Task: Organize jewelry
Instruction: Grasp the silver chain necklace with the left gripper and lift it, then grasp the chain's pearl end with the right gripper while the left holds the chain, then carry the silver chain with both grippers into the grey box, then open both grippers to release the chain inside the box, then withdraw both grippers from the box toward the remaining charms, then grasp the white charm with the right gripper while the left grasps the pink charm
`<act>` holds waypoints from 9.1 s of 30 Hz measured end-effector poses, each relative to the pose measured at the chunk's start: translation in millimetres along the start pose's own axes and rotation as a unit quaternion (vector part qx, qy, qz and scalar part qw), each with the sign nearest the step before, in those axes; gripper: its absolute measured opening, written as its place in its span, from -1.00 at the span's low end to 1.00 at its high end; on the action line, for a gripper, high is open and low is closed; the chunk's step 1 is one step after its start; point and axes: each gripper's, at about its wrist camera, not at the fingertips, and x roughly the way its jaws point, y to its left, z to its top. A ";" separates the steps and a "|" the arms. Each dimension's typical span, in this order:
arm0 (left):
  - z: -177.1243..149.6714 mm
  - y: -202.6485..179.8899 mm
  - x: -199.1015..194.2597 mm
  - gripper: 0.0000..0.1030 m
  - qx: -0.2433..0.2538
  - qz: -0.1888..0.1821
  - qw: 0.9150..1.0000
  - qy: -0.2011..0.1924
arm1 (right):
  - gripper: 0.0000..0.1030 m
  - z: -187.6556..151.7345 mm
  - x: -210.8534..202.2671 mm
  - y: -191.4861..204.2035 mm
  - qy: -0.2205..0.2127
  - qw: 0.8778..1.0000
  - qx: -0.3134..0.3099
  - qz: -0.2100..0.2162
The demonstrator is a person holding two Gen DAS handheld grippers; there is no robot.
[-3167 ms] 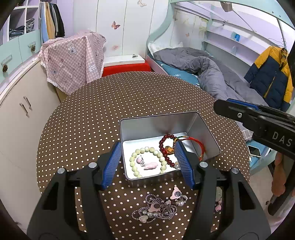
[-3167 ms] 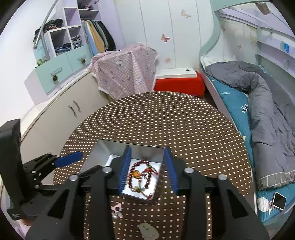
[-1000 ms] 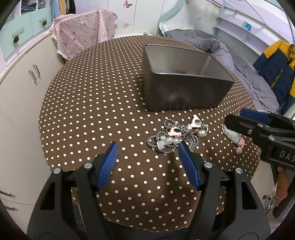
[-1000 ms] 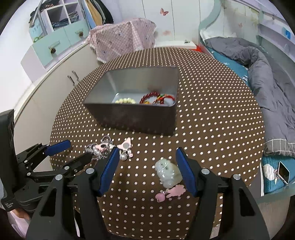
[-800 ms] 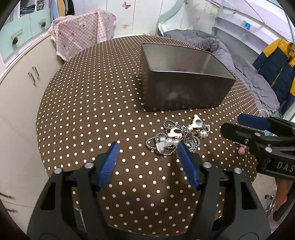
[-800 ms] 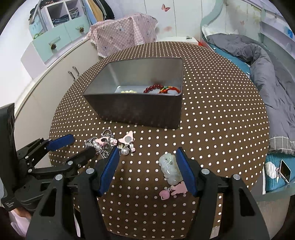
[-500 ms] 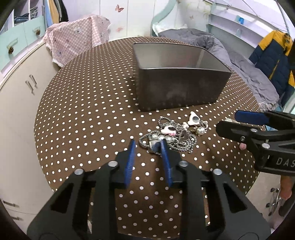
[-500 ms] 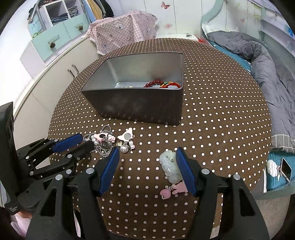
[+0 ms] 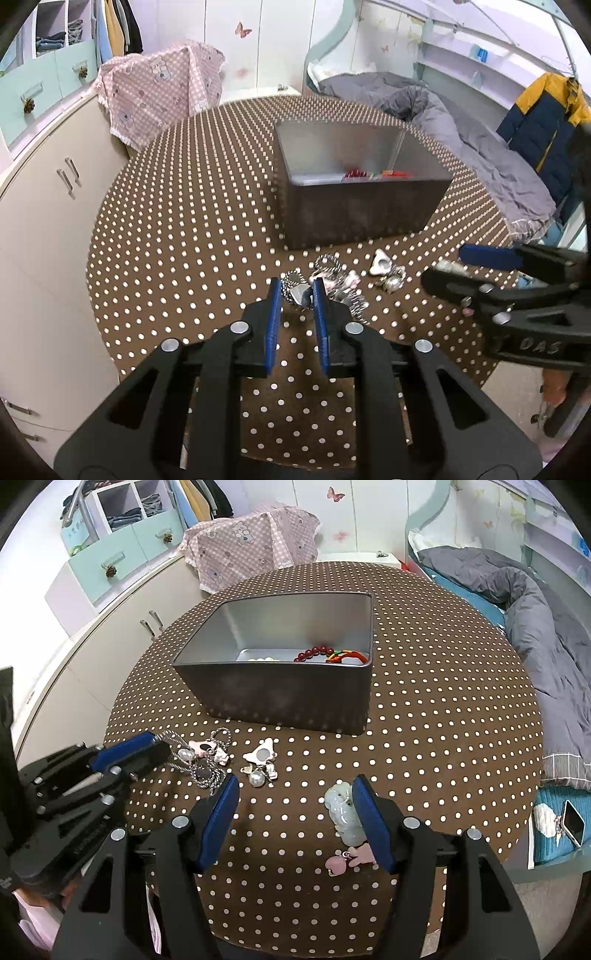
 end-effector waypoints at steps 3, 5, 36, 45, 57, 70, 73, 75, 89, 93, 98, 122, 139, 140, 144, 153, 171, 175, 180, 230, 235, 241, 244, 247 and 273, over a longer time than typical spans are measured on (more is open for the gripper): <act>4.0 2.8 -9.1 -0.66 -0.001 -0.001 1.000 -0.012 | 0.17 -0.8 -0.3 3.4 0.000 1.000 -0.007 0.006; 5.8 4.9 -16.8 -0.66 -0.003 -0.002 1.000 -0.021 | 0.17 -1.3 0.1 7.3 0.000 1.000 -0.014 0.010; -25.2 74.9 -25.4 -0.66 -0.083 0.019 0.996 -0.008 | -0.71 5.6 41.3 100.2 0.038 0.985 -0.139 0.095; -28.3 85.3 -21.8 -0.66 -0.089 0.013 0.996 -0.007 | -0.77 4.2 56.7 110.3 0.043 0.984 -0.164 0.053; -28.3 90.7 -17.2 -0.66 -0.095 0.018 0.995 -0.007 | -0.82 5.6 45.1 105.9 0.039 0.985 -0.152 0.073; -21.8 85.9 -17.7 -0.66 -0.093 0.026 0.995 -0.012 | -0.91 5.1 31.7 103.7 0.028 0.984 -0.153 0.089; -22.5 89.3 -18.0 -0.66 -0.097 0.029 0.995 -0.011 | -0.80 4.7 40.9 116.2 0.039 0.980 -0.172 0.091; -23.8 92.4 -18.4 -0.66 -0.098 0.030 0.995 -0.010 | -0.80 4.7 46.6 122.1 0.045 0.978 -0.178 0.094; -27.7 96.8 -15.8 -0.66 -0.095 0.027 0.995 -0.003 | -0.84 4.6 62.8 134.6 0.047 0.976 -0.208 0.050; -27.4 96.2 -15.8 -0.66 -0.095 0.026 0.995 -0.004 | -0.85 6.3 61.0 131.5 0.053 0.978 -0.192 0.064; -24.7 90.7 -18.4 -0.66 -0.088 0.023 0.996 -0.008 | -0.85 13.5 50.5 112.4 0.057 0.983 -0.137 0.113; 37.1 33.5 -66.1 -0.66 -0.015 -0.011 0.995 -0.093 | -0.85 59.7 -62.7 43.4 -0.086 0.990 -0.081 0.079; 108.8 -7.1 -115.4 -0.66 0.035 -0.013 0.985 -0.171 | -0.85 98.6 -100.3 30.9 -0.146 0.983 -0.095 0.058; 113.2 -9.2 -117.1 -0.66 0.036 -0.013 0.984 -0.174 | -0.85 101.4 -102.8 30.3 -0.150 0.982 -0.097 0.056; 128.9 -18.4 -122.4 -0.66 0.039 -0.020 0.981 -0.188 | -0.85 109.8 -107.2 26.7 -0.157 0.981 -0.099 0.051; 150.9 -36.0 -109.1 -0.66 0.048 -0.030 0.981 -0.186 | -0.85 122.2 -97.8 11.6 -0.145 0.984 -0.094 0.047; 136.2 -30.7 -11.2 -0.65 0.030 -0.021 0.998 -0.055 | -0.74 123.8 -34.3 -11.8 -0.070 0.994 -0.063 0.052; 135.4 -27.8 -12.1 -0.29 0.029 -0.019 0.998 -0.051 | -0.12 125.0 -41.8 -14.2 -0.083 0.994 -0.054 0.040; 134.2 -18.5 -20.3 0.05 0.013 -0.014 0.998 -0.063 | 0.00 122.5 -51.2 -20.0 -0.093 0.994 -0.045 0.027; 15.5 28.4 0.1 0.27 -0.016 -0.015 0.999 0.027 | 0.10 28.0 -23.6 5.6 -0.037 0.998 -0.038 0.017; 2.9 28.2 10.3 0.26 -0.008 -0.020 0.999 0.025 | 0.10 12.9 -5.6 12.0 -0.011 0.999 -0.051 0.011; -1.0 32.5 16.1 -0.02 -0.004 -0.034 0.999 0.005 | -0.39 -5.5 7.8 24.3 0.020 0.996 -0.073 0.051; -2.2 34.8 20.7 -0.16 -0.006 -0.043 0.999 -0.001 | -0.49 -9.8 13.3 30.3 0.030 0.995 -0.081 0.056; -2.4 37.2 27.2 -0.30 -0.009 -0.043 0.999 0.001 | -0.60 -8.2 18.5 30.4 0.035 0.995 -0.076 0.057; -7.4 46.6 27.7 -0.83 -0.005 -0.028 0.999 -0.020 | -0.82 6.8 28.8 20.1 0.022 0.998 -0.053 0.018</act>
